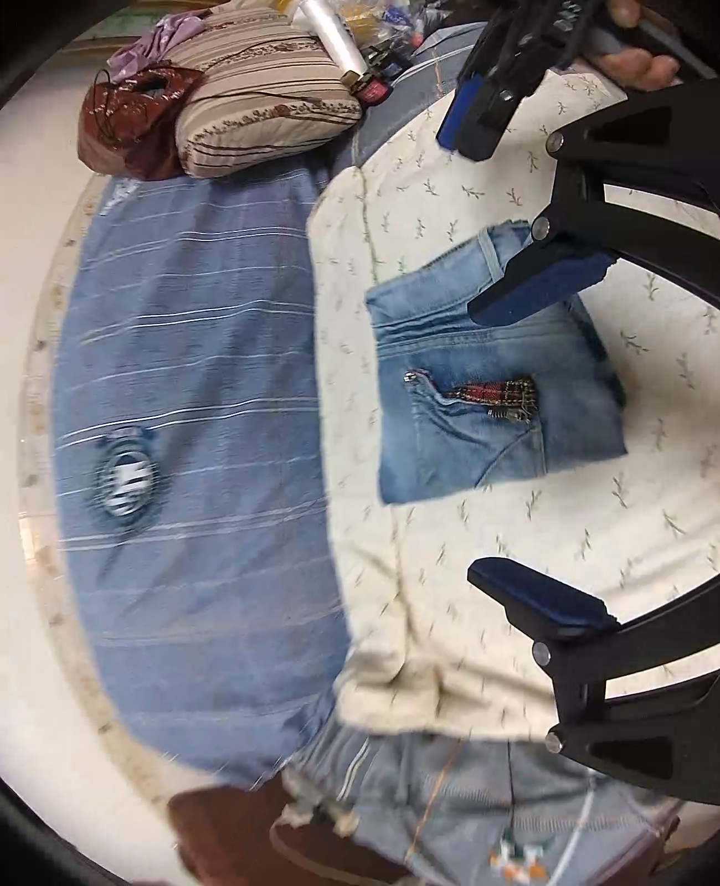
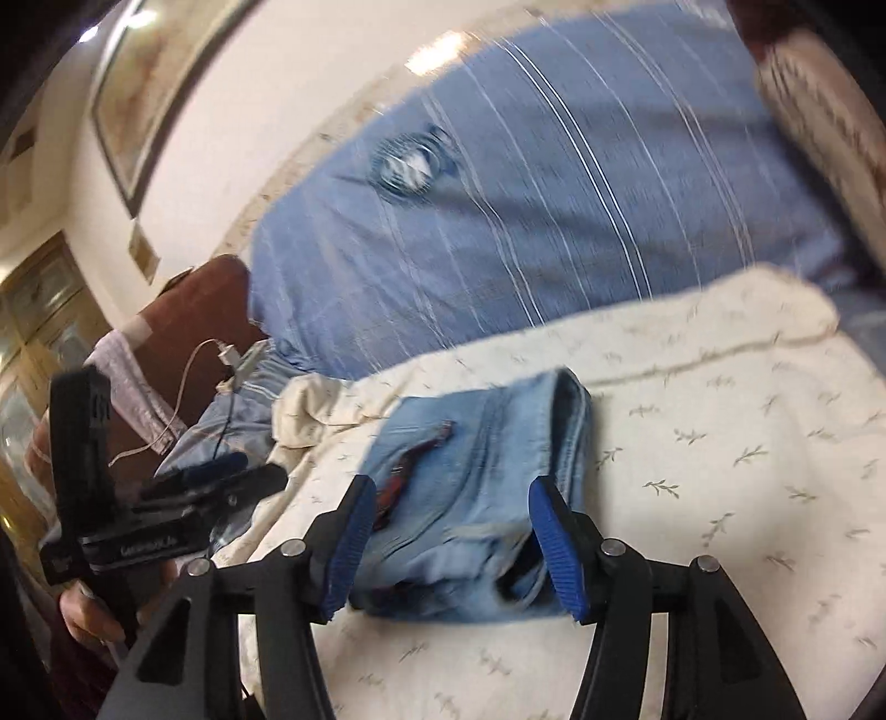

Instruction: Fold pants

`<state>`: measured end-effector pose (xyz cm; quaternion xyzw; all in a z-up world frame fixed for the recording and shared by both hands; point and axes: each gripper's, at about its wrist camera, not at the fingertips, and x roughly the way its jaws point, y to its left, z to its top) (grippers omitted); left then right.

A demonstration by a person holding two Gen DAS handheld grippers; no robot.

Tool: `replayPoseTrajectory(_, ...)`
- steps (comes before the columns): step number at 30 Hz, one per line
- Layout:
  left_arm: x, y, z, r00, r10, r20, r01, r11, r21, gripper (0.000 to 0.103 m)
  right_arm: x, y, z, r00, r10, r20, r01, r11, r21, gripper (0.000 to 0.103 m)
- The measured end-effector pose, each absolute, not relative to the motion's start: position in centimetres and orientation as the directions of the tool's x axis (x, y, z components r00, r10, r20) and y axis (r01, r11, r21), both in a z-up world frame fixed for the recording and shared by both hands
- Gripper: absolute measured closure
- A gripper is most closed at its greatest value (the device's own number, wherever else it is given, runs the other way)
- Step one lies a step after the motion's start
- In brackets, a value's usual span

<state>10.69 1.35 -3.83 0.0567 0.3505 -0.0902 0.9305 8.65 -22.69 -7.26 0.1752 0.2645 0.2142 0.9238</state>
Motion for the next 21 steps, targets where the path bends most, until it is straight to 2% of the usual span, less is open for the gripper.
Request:
replayPoseTrajectory(3, 8.3, 1.1, -1.8, 0.777, -0.094, -0.623, 0.176, 0.982, 0.071, 0.012, 5.8, -21.8, -4.6, 0.804, 0.422, -0.419, -0.276, 0.889, 0.365, 0.040)
replayPoseTrajectory(11, 2.4, 1.4, 2.7, 0.854, -0.012, -0.520, 0.098, 0.986, 0.138, 0.010, 0.0, -19.9, -0.1, 0.866, 0.310, -0.392, -0.222, 0.941, 0.254, 0.038)
replayPoseTrajectory(13, 1.0, 1.4, 3.6, 0.872, 0.002, -0.490, 0.080, 0.986, 0.145, 0.002, -1.5, -19.2, 0.8, 0.884, 0.272, -0.381, -0.204, 0.956, 0.209, 0.038)
replayPoseTrajectory(21, -2.4, 1.5, 5.6, 0.907, 0.034, -0.420, 0.047, 0.982, 0.182, 0.002, -4.7, -17.6, 2.7, 0.919, 0.219, -0.329, -0.181, 0.973, 0.142, 0.038)
